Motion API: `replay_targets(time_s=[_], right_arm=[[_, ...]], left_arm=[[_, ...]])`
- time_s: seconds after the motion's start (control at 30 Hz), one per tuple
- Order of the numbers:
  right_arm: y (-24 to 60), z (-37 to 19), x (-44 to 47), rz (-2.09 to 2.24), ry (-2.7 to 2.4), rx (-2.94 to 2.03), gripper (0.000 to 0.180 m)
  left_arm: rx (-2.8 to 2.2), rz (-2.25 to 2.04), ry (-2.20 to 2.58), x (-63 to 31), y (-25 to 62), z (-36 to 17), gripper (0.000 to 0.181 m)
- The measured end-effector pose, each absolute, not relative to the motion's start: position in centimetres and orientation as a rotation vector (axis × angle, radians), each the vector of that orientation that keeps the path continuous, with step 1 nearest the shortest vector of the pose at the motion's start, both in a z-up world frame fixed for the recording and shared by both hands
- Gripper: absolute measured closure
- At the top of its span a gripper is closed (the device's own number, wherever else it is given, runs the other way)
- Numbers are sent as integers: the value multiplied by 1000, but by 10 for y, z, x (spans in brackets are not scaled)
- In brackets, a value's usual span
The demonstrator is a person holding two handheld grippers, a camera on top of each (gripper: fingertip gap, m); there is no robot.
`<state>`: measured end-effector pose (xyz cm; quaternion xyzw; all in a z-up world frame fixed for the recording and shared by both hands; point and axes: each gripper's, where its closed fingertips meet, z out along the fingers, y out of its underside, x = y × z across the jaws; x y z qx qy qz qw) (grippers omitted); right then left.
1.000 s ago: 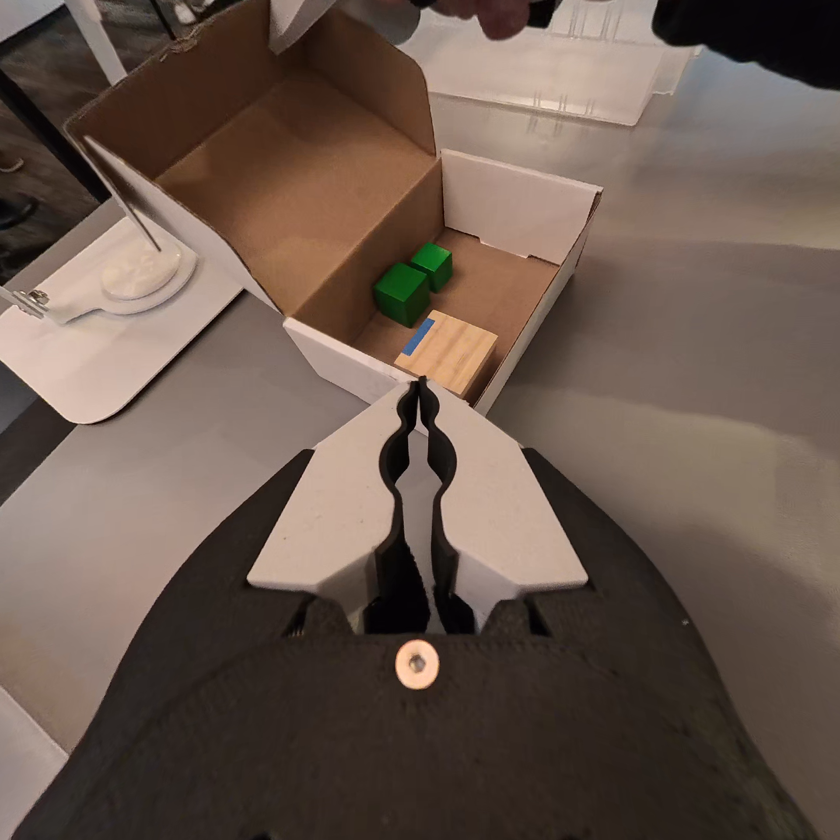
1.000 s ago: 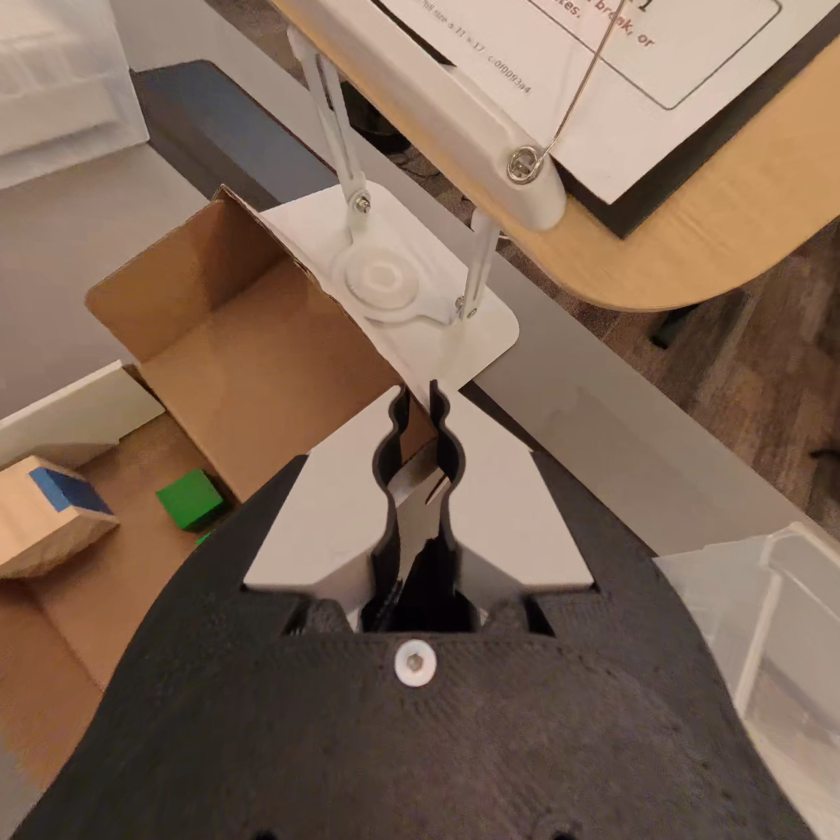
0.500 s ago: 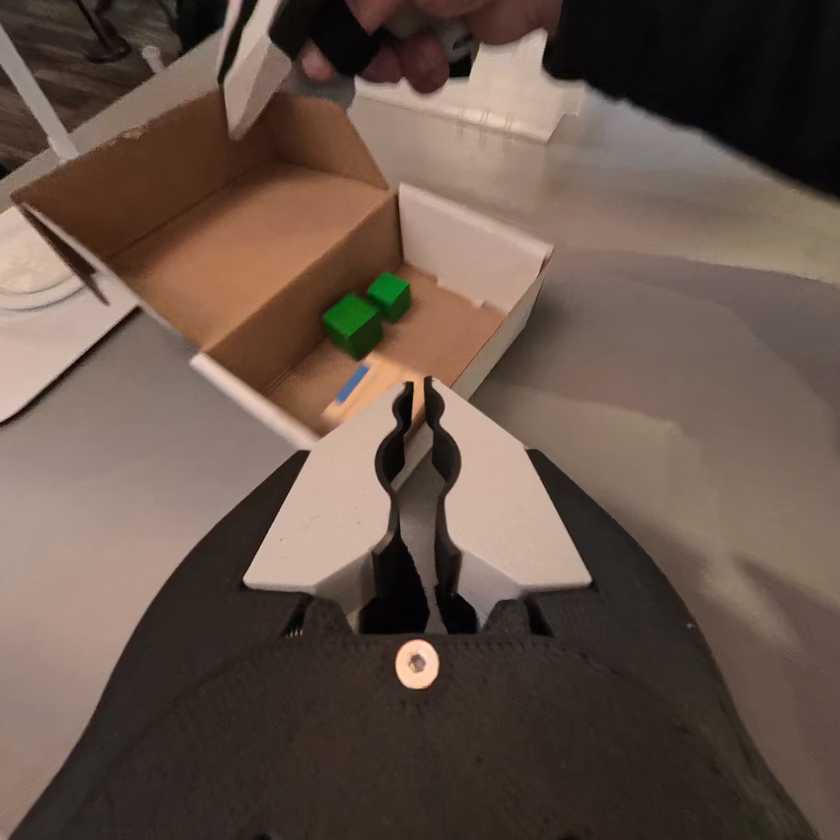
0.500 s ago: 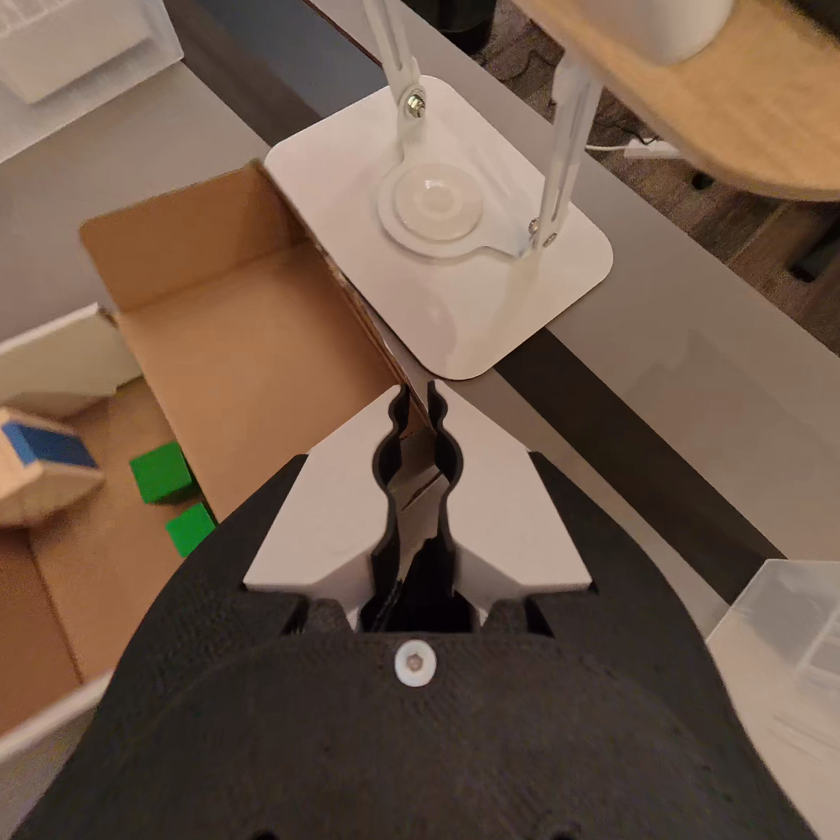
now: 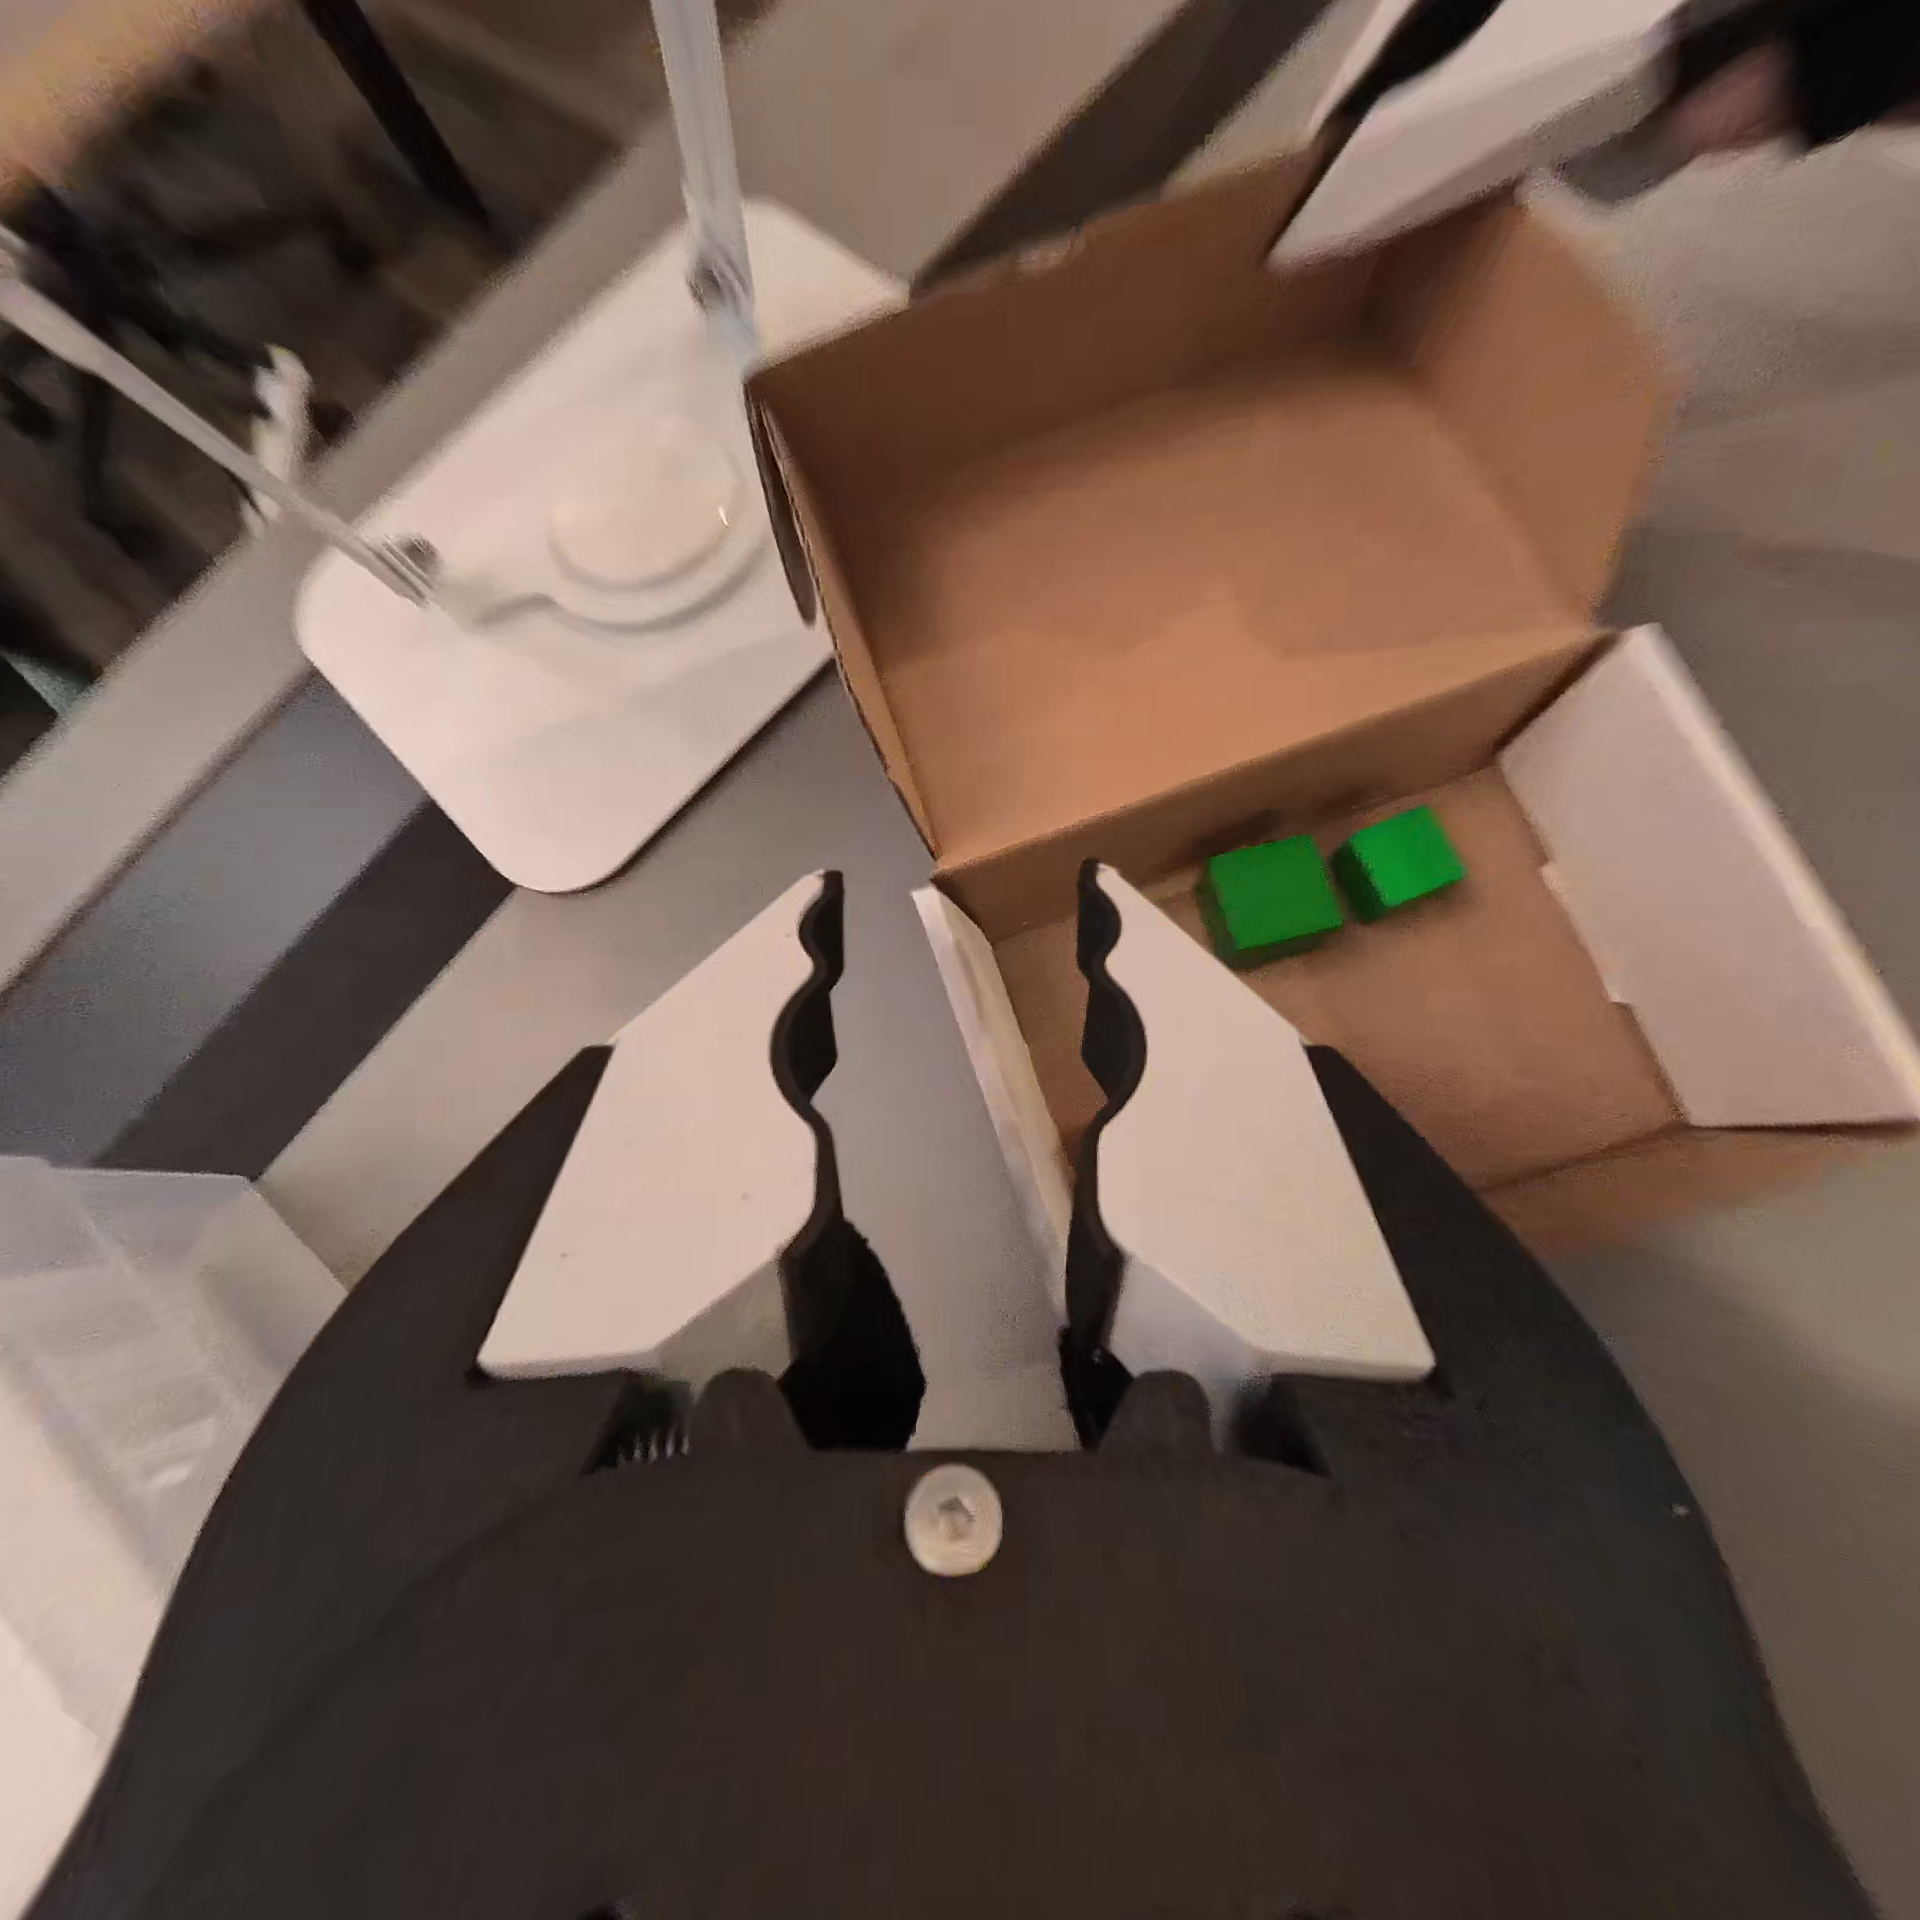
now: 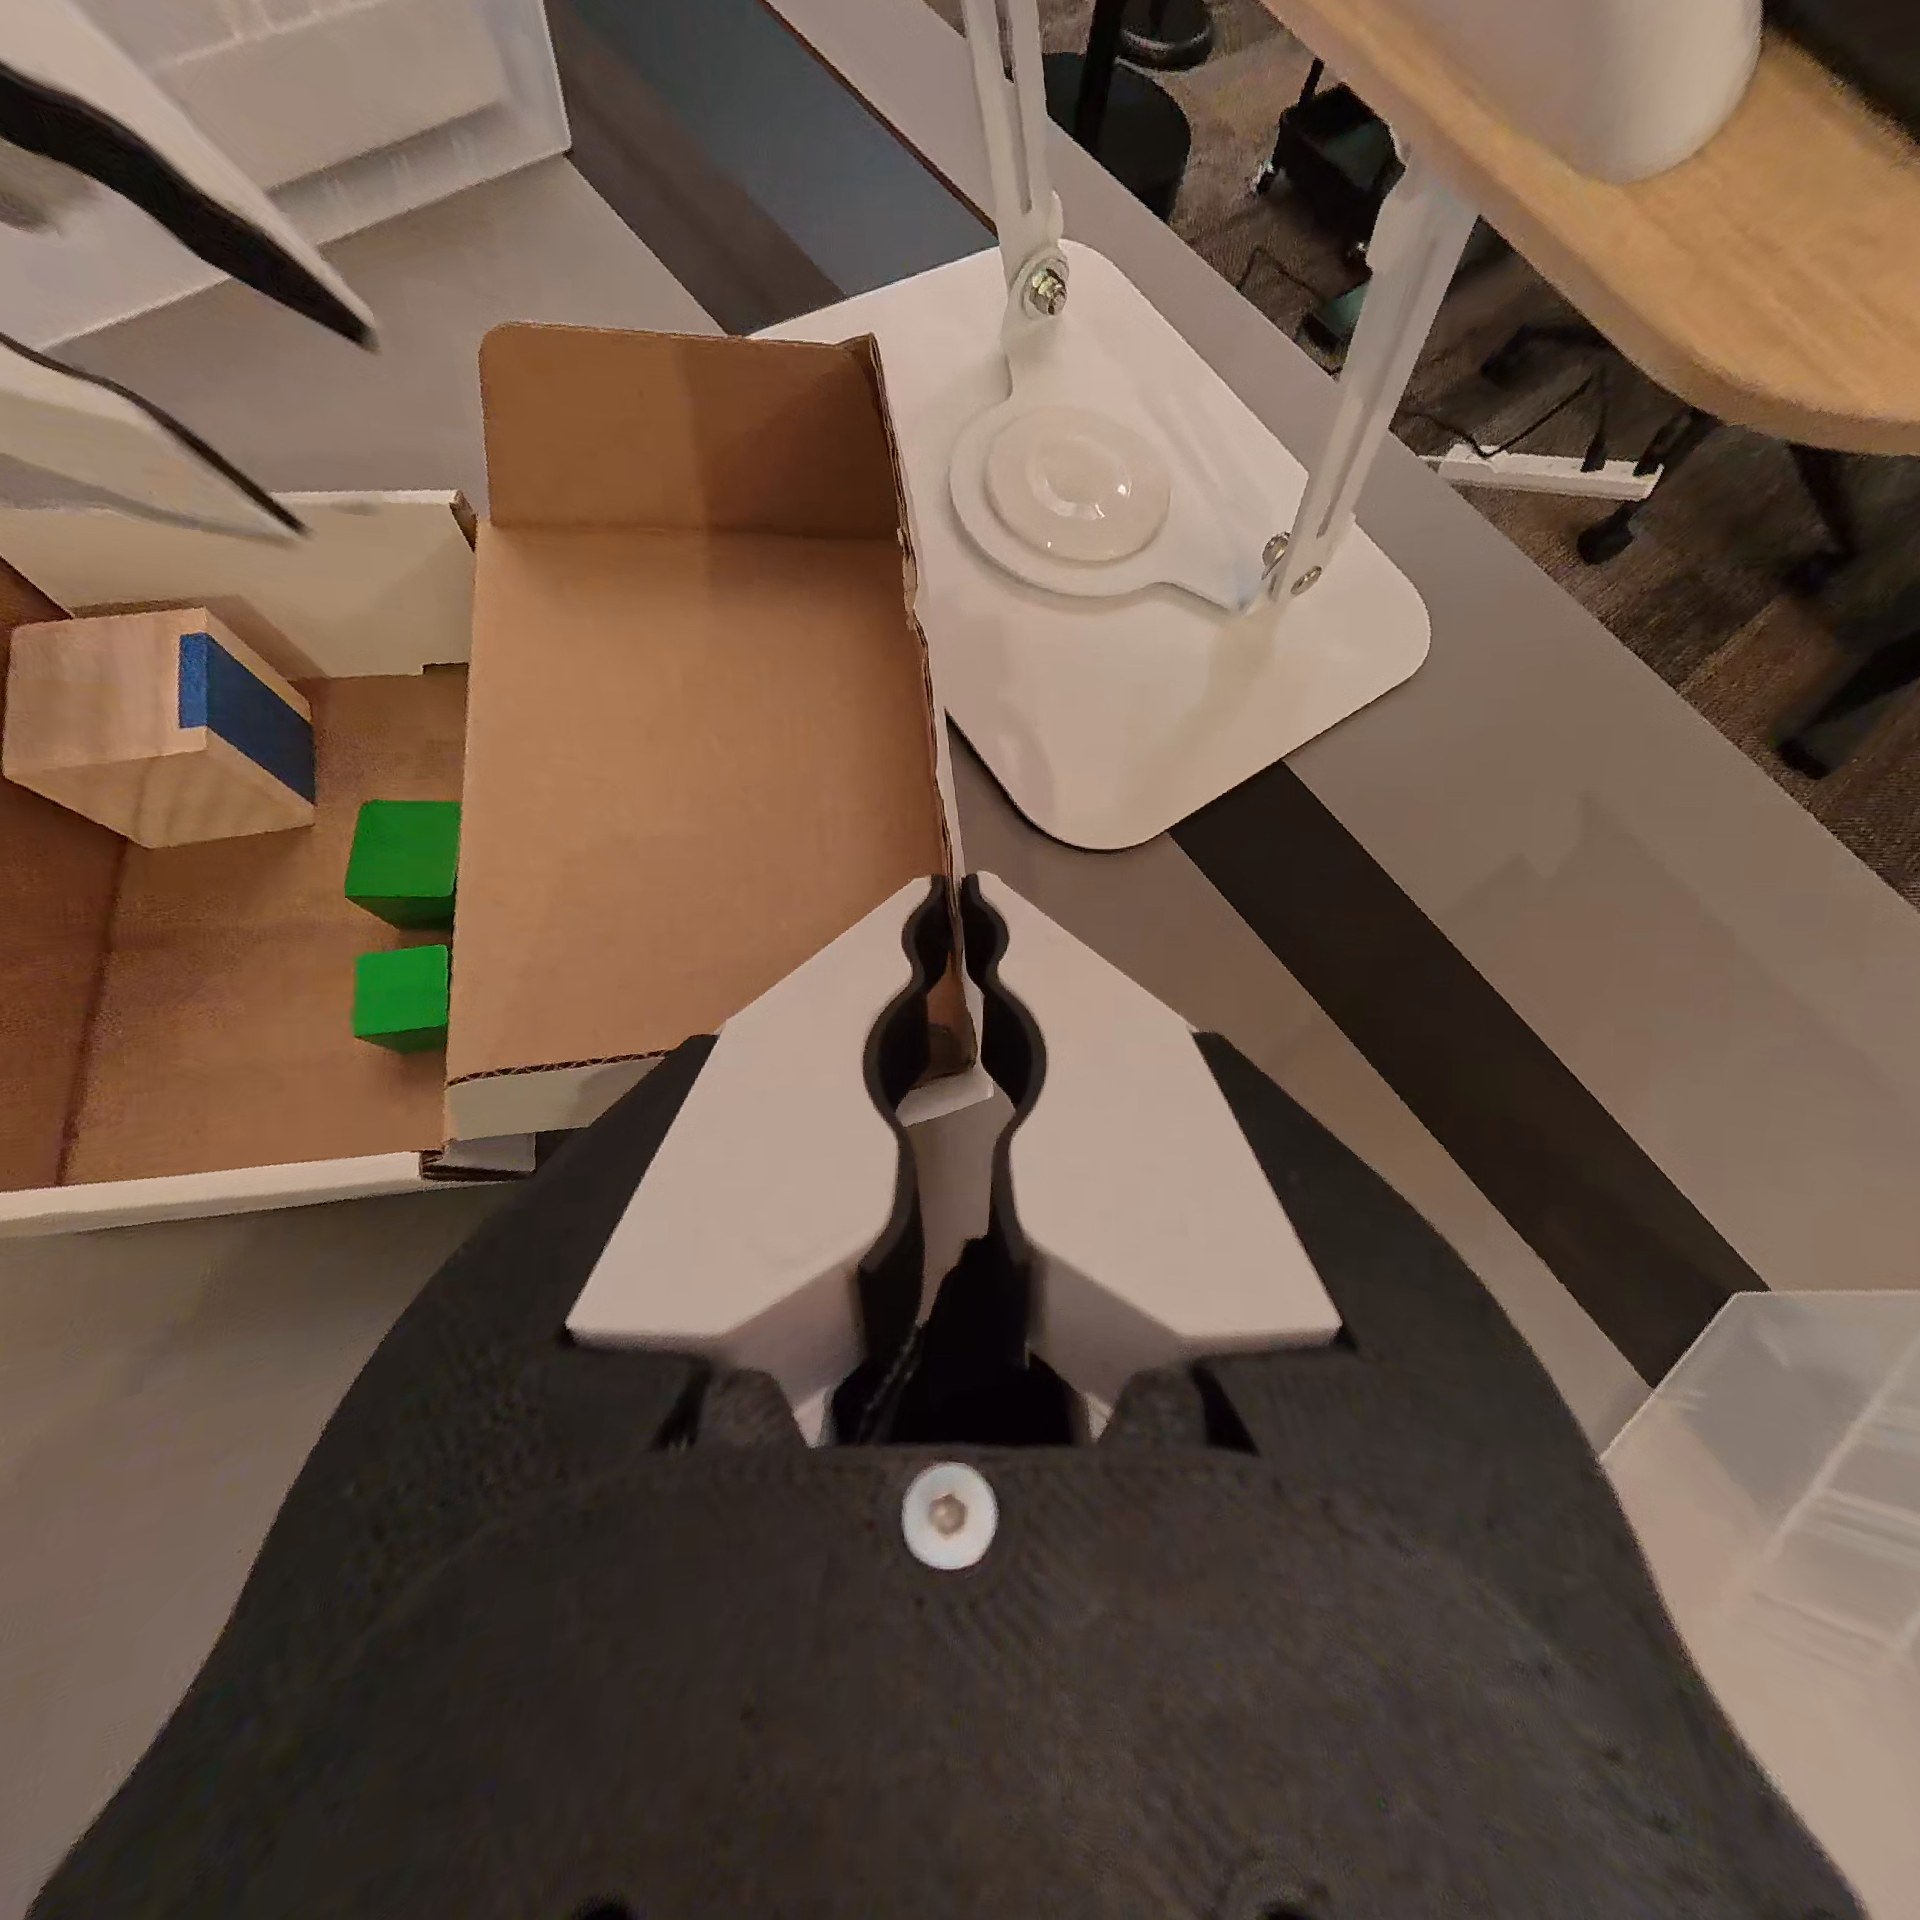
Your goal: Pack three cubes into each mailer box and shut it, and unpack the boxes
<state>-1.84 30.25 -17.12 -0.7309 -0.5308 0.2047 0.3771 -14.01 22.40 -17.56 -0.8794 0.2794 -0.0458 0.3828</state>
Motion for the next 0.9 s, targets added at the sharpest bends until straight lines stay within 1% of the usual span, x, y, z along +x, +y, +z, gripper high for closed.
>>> replay_targets(time_s=[0.07,0.1,0.27,0.37,0.43,0.5,0.63,0.8,0.83,0.9], right_arm=[[300,-172,-19,527,-1369,-1865,180],[300,-172,-19,516,-1370,-1864,180],[301,-177,-12,503,-1397,-1867,180],[299,-172,-12,539,-1387,-1861,179],[300,-166,-13,544,-1367,-1864,166],[301,-162,-12,525,-1348,-1879,163],[296,-146,-8,434,-1336,-1871,143],[284,-107,7,162,-1320,-1752,117],[273,-98,6,138,-1336,-1716,117],[244,-89,-2,112,-1416,-1632,126]], left_arm=[[-2333,-108,760,-143,235,-198,134],[-2351,-140,777,-140,238,-203,136],[-2347,-231,802,-131,241,-204,153],[-2332,-185,794,-130,232,-204,163],[-2327,-167,765,-128,223,-203,163],[-2311,-135,721,-125,214,-204,163],[-2292,-69,597,-127,200,-202,164],[-2263,-63,426,-132,189,-202,166],[-2263,-75,395,-132,186,-201,167],[-2241,-75,319,-134,182,-200,168]])
